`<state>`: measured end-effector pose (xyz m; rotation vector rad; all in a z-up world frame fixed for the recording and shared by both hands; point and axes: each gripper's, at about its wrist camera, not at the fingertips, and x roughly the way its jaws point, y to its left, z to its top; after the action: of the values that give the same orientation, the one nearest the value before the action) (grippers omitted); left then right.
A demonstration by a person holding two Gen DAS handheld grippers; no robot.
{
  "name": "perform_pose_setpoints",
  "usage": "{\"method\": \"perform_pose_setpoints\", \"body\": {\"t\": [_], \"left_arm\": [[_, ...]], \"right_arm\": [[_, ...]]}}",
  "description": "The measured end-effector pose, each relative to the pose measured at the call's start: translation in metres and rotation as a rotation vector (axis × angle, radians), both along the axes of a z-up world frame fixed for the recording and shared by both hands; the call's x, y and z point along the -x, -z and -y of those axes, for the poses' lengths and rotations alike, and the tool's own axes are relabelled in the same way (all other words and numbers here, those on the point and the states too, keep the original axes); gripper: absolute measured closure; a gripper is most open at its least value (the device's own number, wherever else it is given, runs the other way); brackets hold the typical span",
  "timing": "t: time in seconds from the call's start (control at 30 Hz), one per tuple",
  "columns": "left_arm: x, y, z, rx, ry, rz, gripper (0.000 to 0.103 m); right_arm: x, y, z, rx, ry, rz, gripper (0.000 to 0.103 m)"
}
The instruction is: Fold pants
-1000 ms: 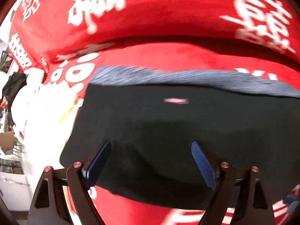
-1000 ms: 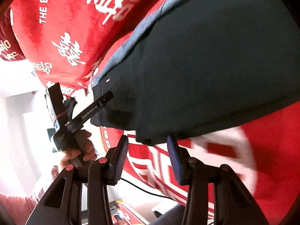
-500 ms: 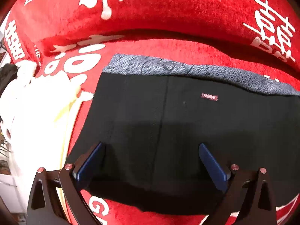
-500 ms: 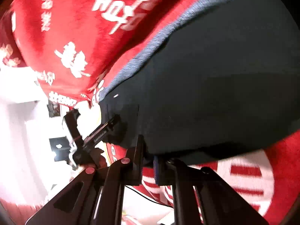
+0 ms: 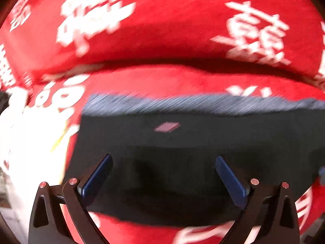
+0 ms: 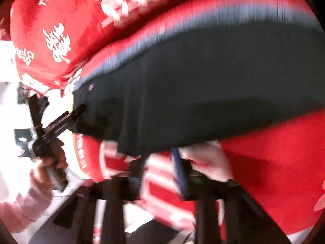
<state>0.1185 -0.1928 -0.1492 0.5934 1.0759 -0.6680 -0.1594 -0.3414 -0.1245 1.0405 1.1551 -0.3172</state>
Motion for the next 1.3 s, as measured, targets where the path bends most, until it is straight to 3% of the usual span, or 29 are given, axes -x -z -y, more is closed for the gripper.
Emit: {"method": "perform_pose_setpoints", "body": {"t": [0.13, 0.23, 0.33, 0.4, 0.47, 0.53, 0.6, 0.77, 0.93, 1.0, 1.07, 1.13, 1.2, 1.3], "left_arm": [[0.009, 0.014, 0.065, 0.022, 0.028, 0.017, 0.001], [0.001, 0.034, 0.094, -0.01, -0.01, 0.067, 0.001], [-0.013, 0.06, 0.096, -0.106, -0.051, 0.112, 0.001], [-0.022, 0.071, 0.089, -0.127, -0.058, 0.128, 0.001], [-0.028, 0.071, 0.083, -0.119, -0.048, 0.137, 0.001], [-0.035, 0.067, 0.079, -0.12, -0.055, 0.119, 0.001], [-0.04, 0.056, 0.072, -0.124, -0.074, 0.11, 0.001], [-0.045, 0.022, 0.034, -0.106, -0.085, 0.12, 0.001], [-0.042, 0.031, -0.033, -0.227, -0.125, 0.12, 0.0], [-0.043, 0.03, -0.06, -0.155, -0.176, 0.041, 0.0], [-0.04, 0.032, -0.067, -0.149, -0.179, 0.021, 0.0], [-0.031, 0.033, -0.066, -0.162, -0.146, 0.052, 0.0], [-0.028, 0.035, -0.064, -0.165, -0.135, 0.067, 0.0], [-0.029, 0.032, -0.065, -0.154, -0.146, 0.04, 0.0]], "right_arm": [[-0.036, -0.01, 0.047, 0.151, -0.039, 0.011, 0.047], [-0.069, 0.0, 0.067, 0.19, -0.069, 0.001, 0.053], [-0.085, 0.02, 0.079, 0.274, -0.1, -0.052, 0.054], [-0.087, 0.035, 0.089, 0.32, -0.081, -0.097, 0.071], [-0.079, 0.037, 0.106, 0.335, -0.045, -0.078, 0.081], [-0.074, 0.038, 0.122, 0.377, -0.006, -0.124, 0.081], [-0.067, 0.041, 0.137, 0.356, 0.042, -0.147, 0.081], [-0.057, 0.018, 0.128, 0.282, 0.043, -0.129, 0.068], [-0.05, 0.003, 0.056, 0.276, -0.104, -0.085, 0.054], [-0.046, 0.016, 0.033, 0.283, -0.14, -0.131, 0.054], [-0.039, 0.022, 0.009, 0.355, -0.157, -0.144, 0.052], [-0.038, 0.02, -0.002, 0.397, -0.184, -0.152, 0.044], [-0.039, 0.02, -0.003, 0.378, -0.194, -0.126, 0.02], [-0.051, 0.023, -0.004, 0.308, -0.227, -0.118, 0.01]]}}
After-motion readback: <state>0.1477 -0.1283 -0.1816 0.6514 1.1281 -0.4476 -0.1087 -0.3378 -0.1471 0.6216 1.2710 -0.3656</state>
